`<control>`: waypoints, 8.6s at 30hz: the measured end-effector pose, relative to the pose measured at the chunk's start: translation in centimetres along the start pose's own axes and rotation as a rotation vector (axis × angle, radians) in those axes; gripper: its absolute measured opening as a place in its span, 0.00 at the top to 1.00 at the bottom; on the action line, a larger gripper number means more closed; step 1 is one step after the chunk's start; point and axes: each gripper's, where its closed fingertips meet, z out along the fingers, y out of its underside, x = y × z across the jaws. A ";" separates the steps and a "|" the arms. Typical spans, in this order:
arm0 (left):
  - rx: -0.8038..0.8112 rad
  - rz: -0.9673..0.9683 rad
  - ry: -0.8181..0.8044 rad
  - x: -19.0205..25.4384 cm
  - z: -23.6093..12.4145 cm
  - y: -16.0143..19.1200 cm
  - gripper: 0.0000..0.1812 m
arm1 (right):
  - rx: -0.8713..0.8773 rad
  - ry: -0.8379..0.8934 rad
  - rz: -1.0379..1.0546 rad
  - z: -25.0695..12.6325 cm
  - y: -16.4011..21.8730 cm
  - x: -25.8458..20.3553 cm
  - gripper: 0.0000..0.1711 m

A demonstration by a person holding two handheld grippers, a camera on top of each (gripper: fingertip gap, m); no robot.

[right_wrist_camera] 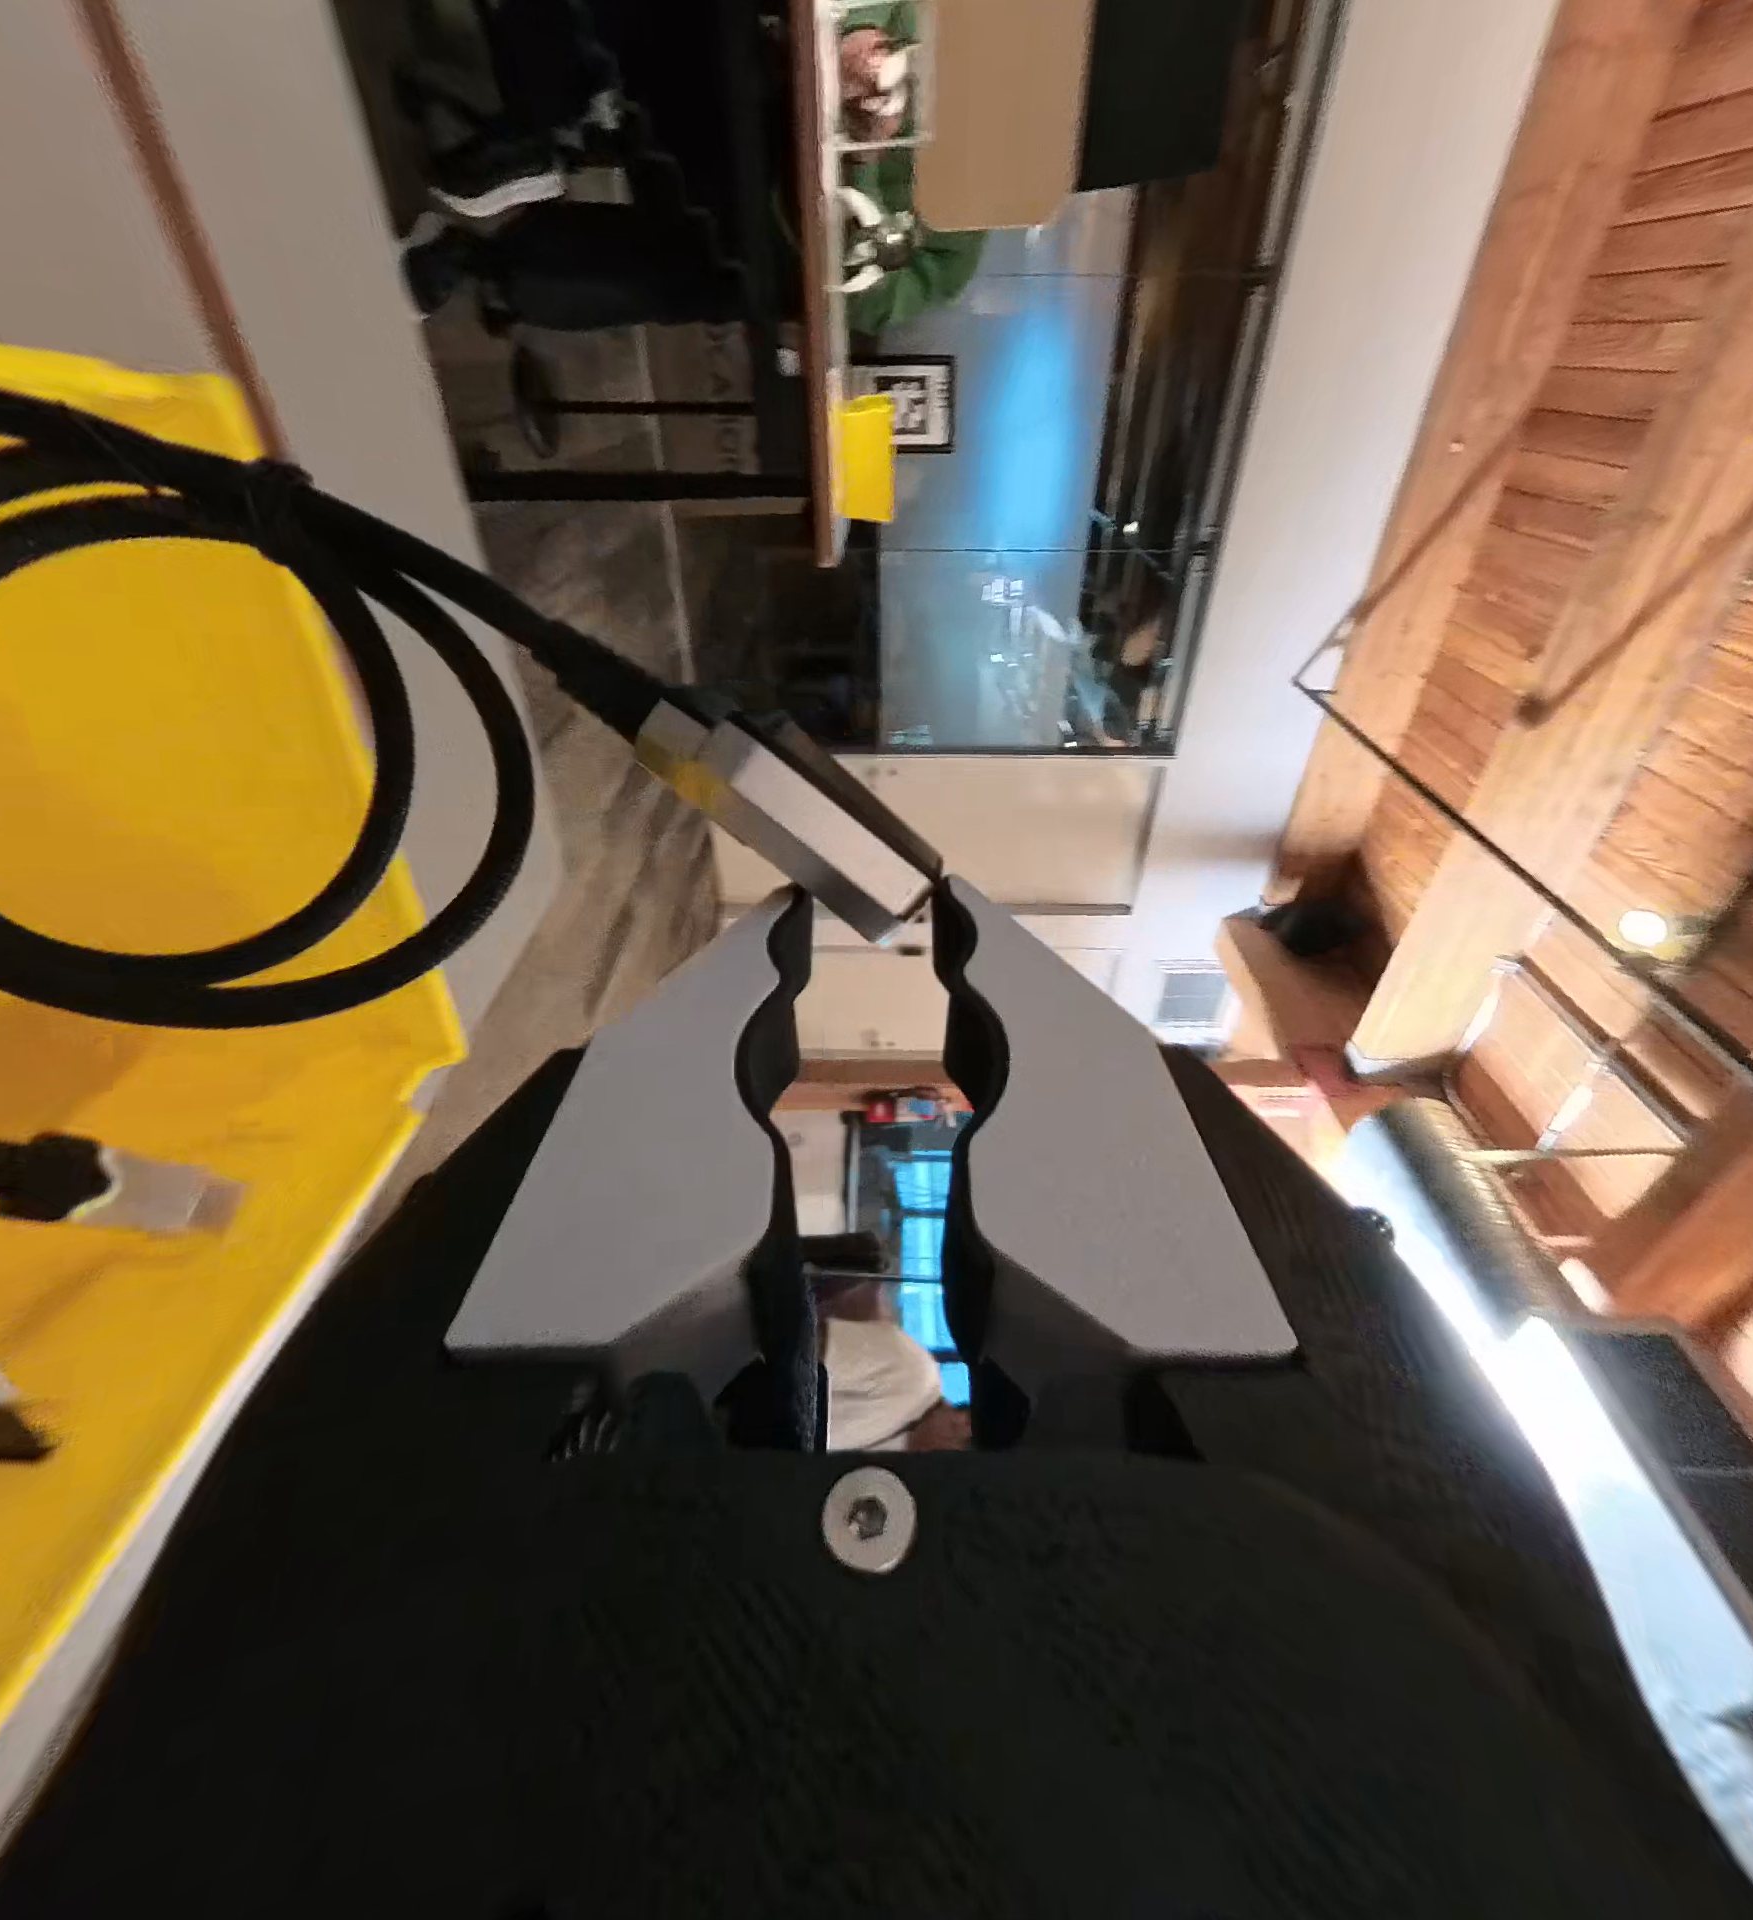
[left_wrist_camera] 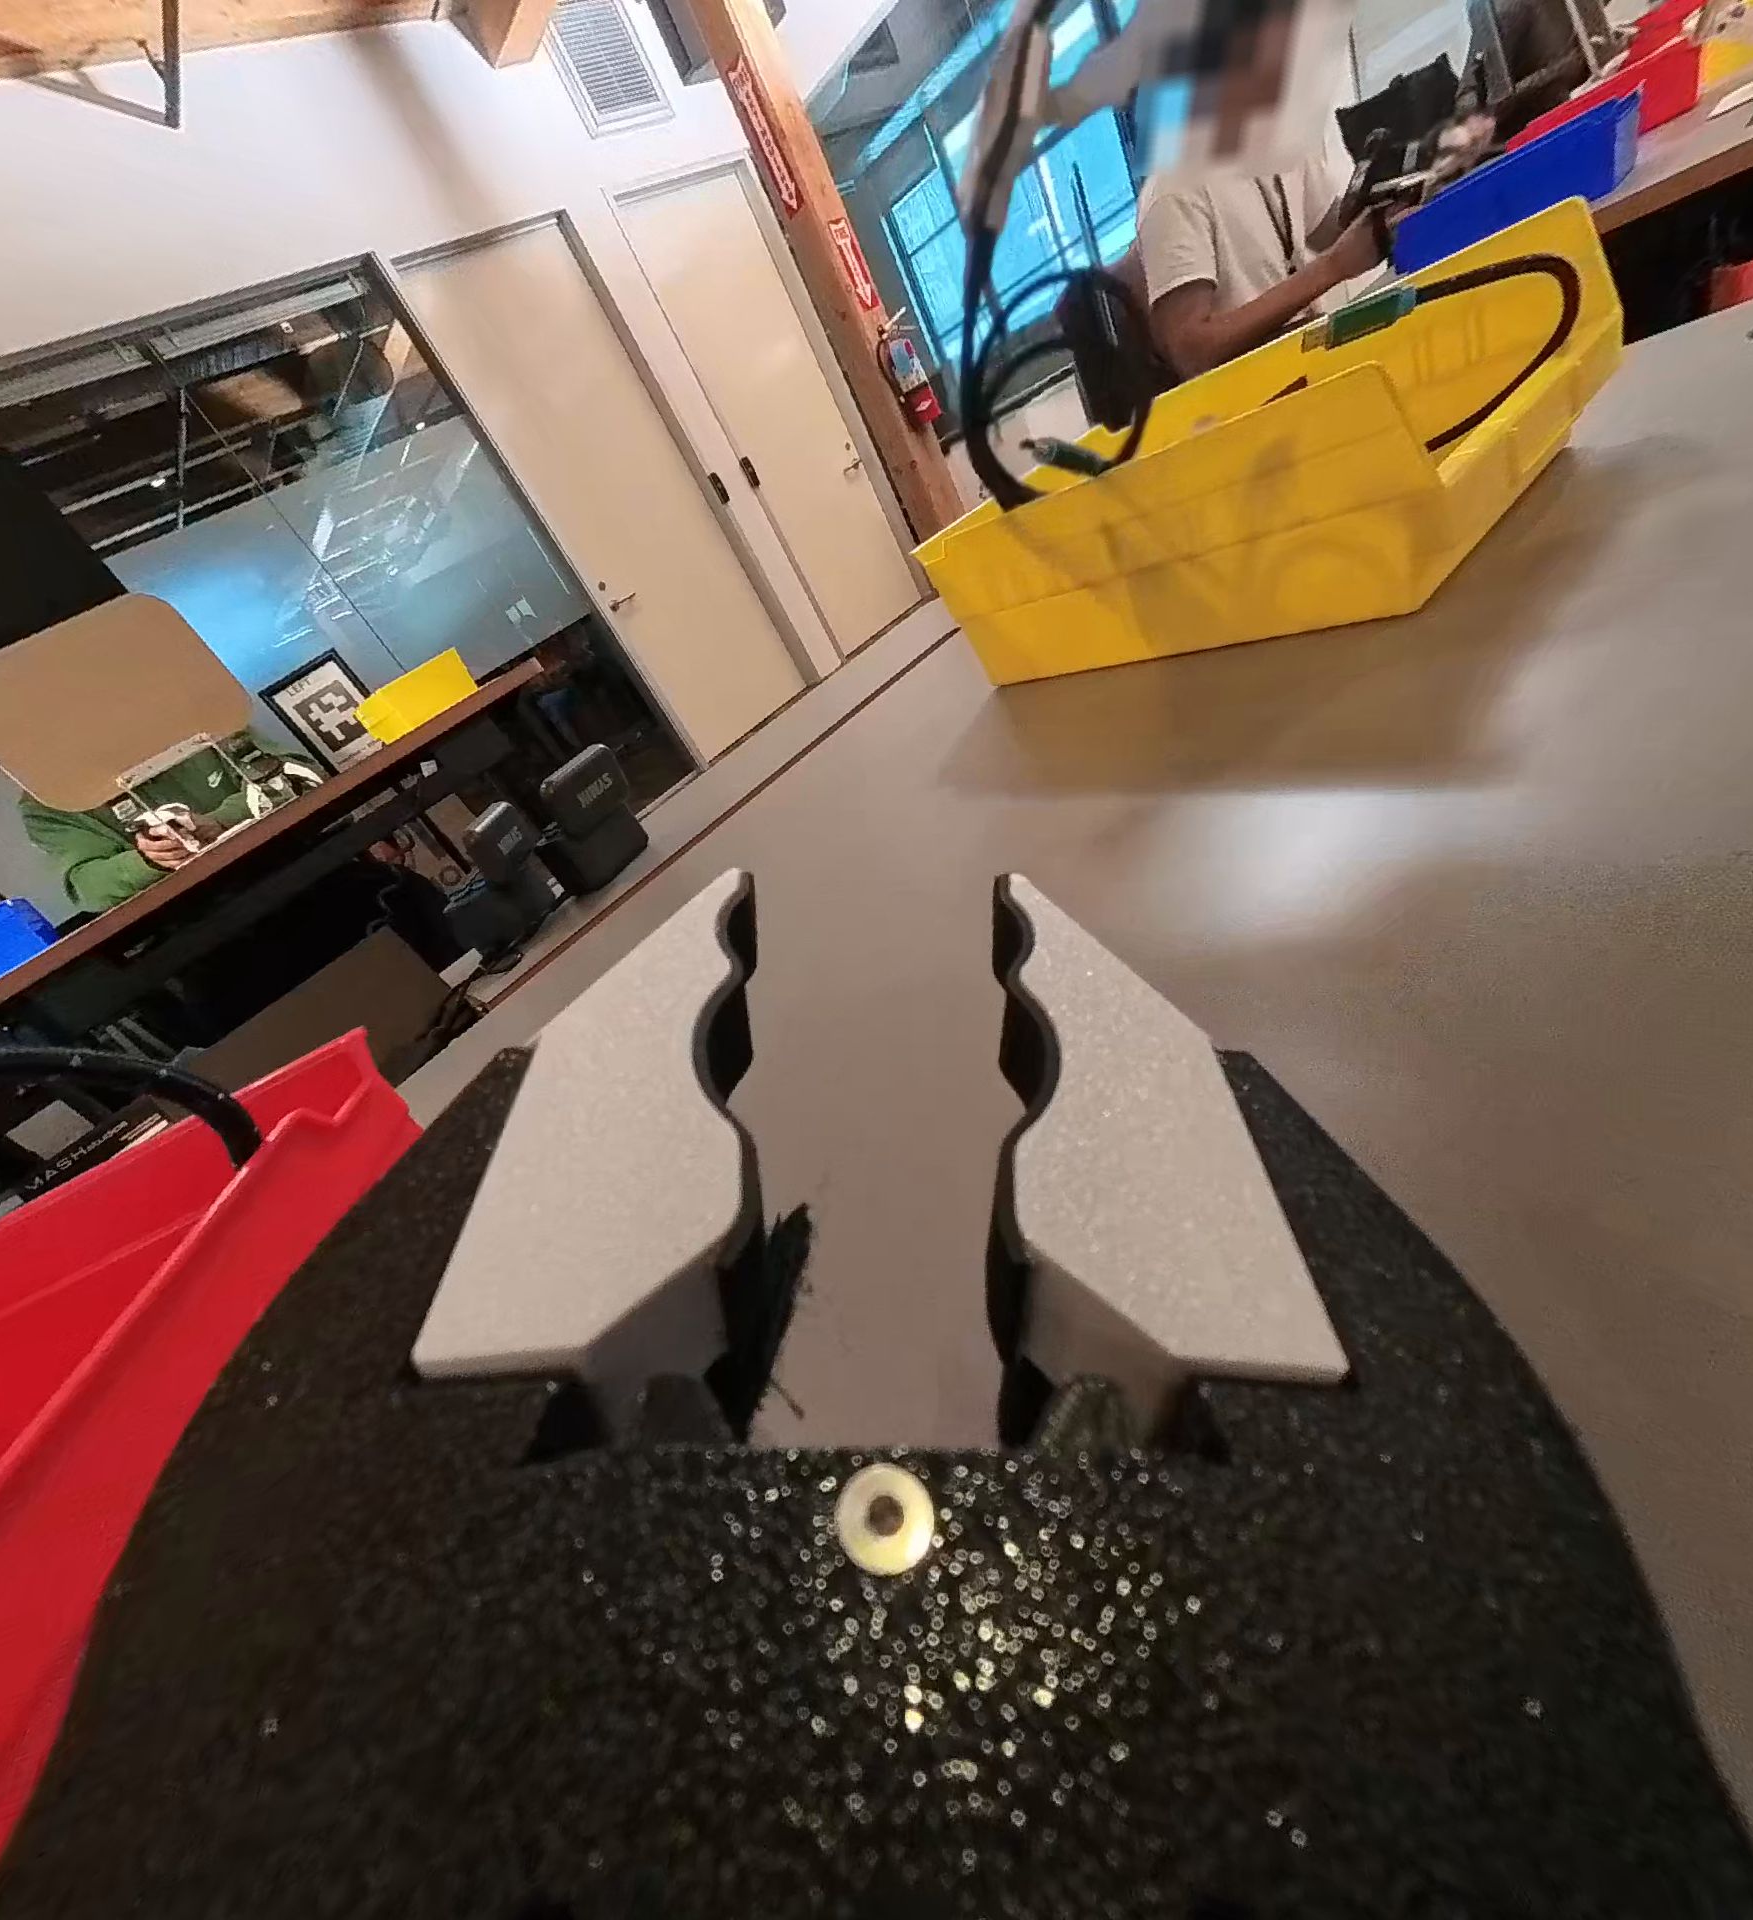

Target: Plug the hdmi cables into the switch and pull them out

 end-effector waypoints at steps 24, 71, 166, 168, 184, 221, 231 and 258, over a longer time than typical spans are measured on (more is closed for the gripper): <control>-0.031 0.052 0.035 0.9 0.3 0.5 0.78 | -0.405 -0.597 0.727 1.4 6.2 -12.5 0.88; -0.669 0.850 -0.433 -18.7 -9.3 0.5 0.77 | 0.817 -0.227 0.901 -9.9 -31.8 -15.5 0.94; -0.406 0.052 0.192 -0.7 11.8 7.7 0.58 | 0.460 -0.400 0.257 -4.3 -28.8 -23.4 0.96; -0.442 0.190 0.144 -1.3 11.8 8.5 0.59 | 0.468 -0.420 0.344 -4.7 -29.3 -22.7 0.97; -0.547 0.592 -0.101 -5.2 11.4 8.2 0.94 | 0.665 -0.307 0.524 -7.6 -31.7 -19.0 0.88; 0.299 -0.998 0.599 -1.9 9.7 -2.2 0.94 | 1.206 -1.315 2.016 -12.1 -33.1 -13.5 0.94; 0.330 -1.027 0.644 -1.9 9.4 -2.5 0.94 | 1.248 -1.275 1.994 -12.4 -33.0 -13.3 0.94; 0.274 -0.997 0.723 -1.2 8.8 -2.7 0.94 | 1.246 -1.313 1.823 -13.4 -33.0 -13.5 0.94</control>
